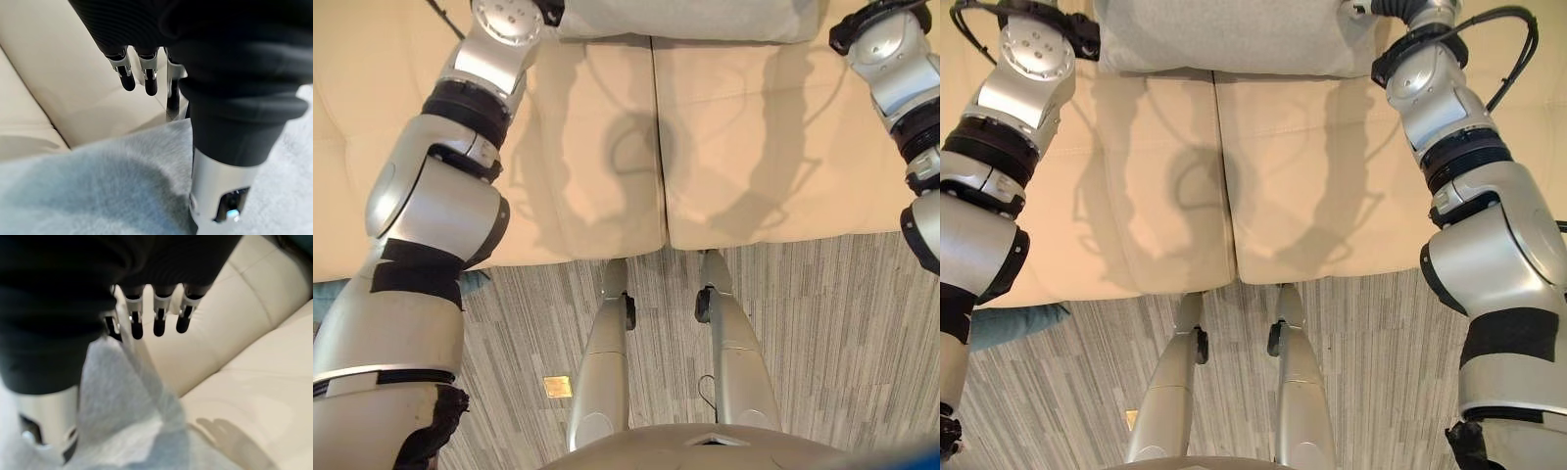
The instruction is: Pick up all the scattered cushions and arrange them neatly on the sofa.
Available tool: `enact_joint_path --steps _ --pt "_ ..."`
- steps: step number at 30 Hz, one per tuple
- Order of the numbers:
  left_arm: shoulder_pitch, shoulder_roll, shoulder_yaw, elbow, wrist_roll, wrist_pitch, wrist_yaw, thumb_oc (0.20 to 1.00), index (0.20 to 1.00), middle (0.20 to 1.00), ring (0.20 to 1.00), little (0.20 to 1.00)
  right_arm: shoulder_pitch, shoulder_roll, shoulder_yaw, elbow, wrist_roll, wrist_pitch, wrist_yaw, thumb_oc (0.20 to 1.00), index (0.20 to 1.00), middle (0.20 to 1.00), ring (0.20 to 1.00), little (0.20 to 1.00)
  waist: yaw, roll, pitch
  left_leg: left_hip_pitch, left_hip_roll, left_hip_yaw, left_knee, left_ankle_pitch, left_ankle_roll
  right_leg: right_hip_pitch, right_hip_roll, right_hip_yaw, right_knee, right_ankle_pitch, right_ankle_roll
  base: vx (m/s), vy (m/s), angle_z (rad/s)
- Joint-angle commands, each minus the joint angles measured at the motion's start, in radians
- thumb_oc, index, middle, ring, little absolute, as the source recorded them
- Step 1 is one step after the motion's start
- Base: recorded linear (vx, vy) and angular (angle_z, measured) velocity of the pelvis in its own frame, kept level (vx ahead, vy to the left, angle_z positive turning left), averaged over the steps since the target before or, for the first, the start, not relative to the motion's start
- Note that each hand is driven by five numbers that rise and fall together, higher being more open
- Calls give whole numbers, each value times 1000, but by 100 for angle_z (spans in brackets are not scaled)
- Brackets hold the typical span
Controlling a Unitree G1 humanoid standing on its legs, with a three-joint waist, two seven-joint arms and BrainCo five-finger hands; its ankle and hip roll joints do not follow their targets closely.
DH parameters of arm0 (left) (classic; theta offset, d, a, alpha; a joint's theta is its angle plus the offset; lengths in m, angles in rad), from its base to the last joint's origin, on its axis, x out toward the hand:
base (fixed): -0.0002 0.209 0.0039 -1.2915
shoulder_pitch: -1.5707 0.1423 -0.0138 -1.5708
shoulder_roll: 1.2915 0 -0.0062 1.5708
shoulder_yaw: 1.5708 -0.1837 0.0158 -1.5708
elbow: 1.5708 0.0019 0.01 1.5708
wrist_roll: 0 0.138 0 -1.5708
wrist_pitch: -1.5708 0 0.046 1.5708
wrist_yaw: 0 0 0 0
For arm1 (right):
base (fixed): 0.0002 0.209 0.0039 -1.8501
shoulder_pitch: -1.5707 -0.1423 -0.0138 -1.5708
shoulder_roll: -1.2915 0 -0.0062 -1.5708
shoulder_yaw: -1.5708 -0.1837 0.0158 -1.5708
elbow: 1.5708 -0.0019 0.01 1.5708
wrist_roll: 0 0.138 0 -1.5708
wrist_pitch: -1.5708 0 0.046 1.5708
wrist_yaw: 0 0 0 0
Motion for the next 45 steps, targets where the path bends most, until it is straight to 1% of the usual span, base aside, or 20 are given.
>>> enact_joint_path --steps 1,2,7,9,11,13,17,18,20,22,23,25,28,34,38,39,40,41,44,45 --pt "106 -23 23 51 -41 -61 -13 1000 1000 1000 1000 1000 82 -13 -23 62 10 -35 -14 1000 1000 1000 1000 1000 21 -17 -199 72 7 -2 -19 -55 -85 74 -4 -36 -35 -55 173 0 0 0" --pt "107 -23 24 51 -40 -61 -13 1000 1000 1000 1000 1000 83 -13 -23 61 10 -34 -14 1000 1000 1000 1000 1000 21 -17 -200 72 7 -2 -19 -55 -85 74 -4 -36 -35 -55 173 0 0 0" --pt "284 117 145 62 -34 -55 -27 1000 1000 1000 1000 1000 211 -148 -157 -58 14 -56 -40 1000 1000 1000 1000 1000 22 -24 -209 90 15 1 -19 -59 -89 91 -5 -42 -35 -59 174 -6 -9 -1" --pt "416 164 245 -35 -39 -76 -23 1000 1000 1000 1000 1000 353 -197 -277 -166 10 -75 -49 1000 1000 1000 1000 1000 22 -23 -210 111 17 4 -19 -68 -89 114 -8 -48 -35 -64 174 0 0 0" --pt "531 171 304 -140 -19 -88 -19 1000 1000 1000 1000 1000 477 -216 -365 -241 -1 -83 -41 1000 1000 1000 1000 1000 23 -23 -212 138 19 5 -19 -76 -90 144 -9 -54 -35 -71 171 0 0 0" --pt "750 139 404 -342 50 -104 -22 1000 1000 1000 1000 1000 740 -184 -517 -338 -51 -93 -11 1000 1000 1000 1000 1000 22 -27 -208 211 16 5 -19 -99 -89 224 -13 -68 -35 -87 164 15 -52 3" --pt "1010 9 488 -526 89 -95 -66 1000 1000 1000 1000 1000 1028 -59 -668 -399 -109 -85 27 1000 1000 1000 1000 1000 25 -31 -195 328 9 13 -19 -129 -82 353 -22 -88 -35 -112 153 15 -21 16" --pt "1012 9 488 -529 90 -94 -65 1000 1000 1000 1000 1000 1032 -59 -670 -402 -109 -84 27 1000 1000 1000 1000 1000 24 -31 -195 327 7 12 -19 -125 -81 353 -24 -88 -35 -108 154 13 15 10" --pt "1245 -114 533 -592 98 -62 -152 1000 1000 1000 1000 1000 1245 41 -733 -429 -183 -64 88 1000 1000 1000 1000 1000 30 -36 -185 453 11 19 -19 -152 -65 489 -34 -102 -35 -133 146 56 31 2" --pt "1291 -131 537 -586 102 -55 -175 1000 1000 1000 1000 1000 1276 66 -739 -429 -190 -62 104 1000 1000 1000 1000 1000 31 -39 -182 489 11 25 -19 -160 -59 524 -33 -102 -35 -140 146 76 45 13" --pt "1381 -162 539 -572 107 -35 -216 1000 1000 1000 1000 1000 1327 109 -741 -406 -202 -53 126 1000 1000 1000 1000 1000 37 -37 -179 552 13 35 -19 -175 -45 587 -38 -103 -35 -156 144 138 74 5" --pt "1460 -211 542 -494 141 -6 -239 1000 1000 1000 1000 1000 1385 167 -732 -365 -212 -53 160 1000 1000 1000 1000 1000 44 -38 -179 641 16 52 -19 -195 -28 673 -41 -105 -35 -176 139 106 62 -9" --pt "1521 -242 531 -371 218 20 -274 1000 1000 1000 1000 1000 1422 209 -706 -305 -217 -57 200 1000 1000 1000 1000 1000 53 -40 -189 740 9 65 -19 -226 -2 771 -40 -104 -35 -201 132 70 81 -1" --pt "1543 -277 538 -160 298 44 -293 1000 1000 1000 1000 1000 1442 254 -656 -150 -223 -52 239 1000 1000 1000 1000 1000 80 -44 -204 843 -13 62 -19 -263 29 863 -49 -97 -31 -212 135 31 86 -5" --pt "1544 -288 575 0 323 62 -282 1000 1000 1000 1000 1000 1437 289 -633 -31 -223 -37 250 1000 1000 1000 1000 1000 101 -53 -193 876 -23 45 -19 -267 50 862 -55 -65 56 -224 137 -56 70 -2" --pt "1534 -282 572 12 327 66 -276 1000 1000 1000 1000 1000 1430 297 -632 -17 -211 -35 248 1000 1000 1000 1000 1000 99 -52 -183 869 -21 38 -18 -258 55 849 -44 -36 99 -237 132 -206 3 -3" --pt "1513 -272 560 28 343 69 -271 1000 1000 1000 1000 1000 1427 307 -629 -1 -196 -38 243 1000 1000 1000 1000 1000 90 -53 -171 847 -21 21 -12 -246 60 824 -1 36 174 -278 124 -238 -3 -6" --pt "1503 -270 558 25 345 67 -272 1000 1000 1000 1000 1000 1427 312 -629 16 -188 -36 244 1000 1000 1000 1000 1000 87 -53 -170 831 -19 8 -6 -240 61 816 24 75 193 -295 125 -246 -32 12" --pt "1490 -273 550 53 342 66 -267 1000 1000 1000 1000 1000 1425 321 -625 28 -168 -33 239 1000 1000 1000 1000 1000 104 -71 -177 770 -28 -19 5 -220 57 856 44 83 145 -331 92 -183 -143 61" --pt "1491 -284 567 65 312 69 -264 1000 1000 1000 1000 1000 1428 330 -635 24 -139 -34 236 1000 1000 1000 1000 1000 104 -80 -181 730 -20 -49 18 -195 38 870 64 87 101 -347 72 -198 -261 34"
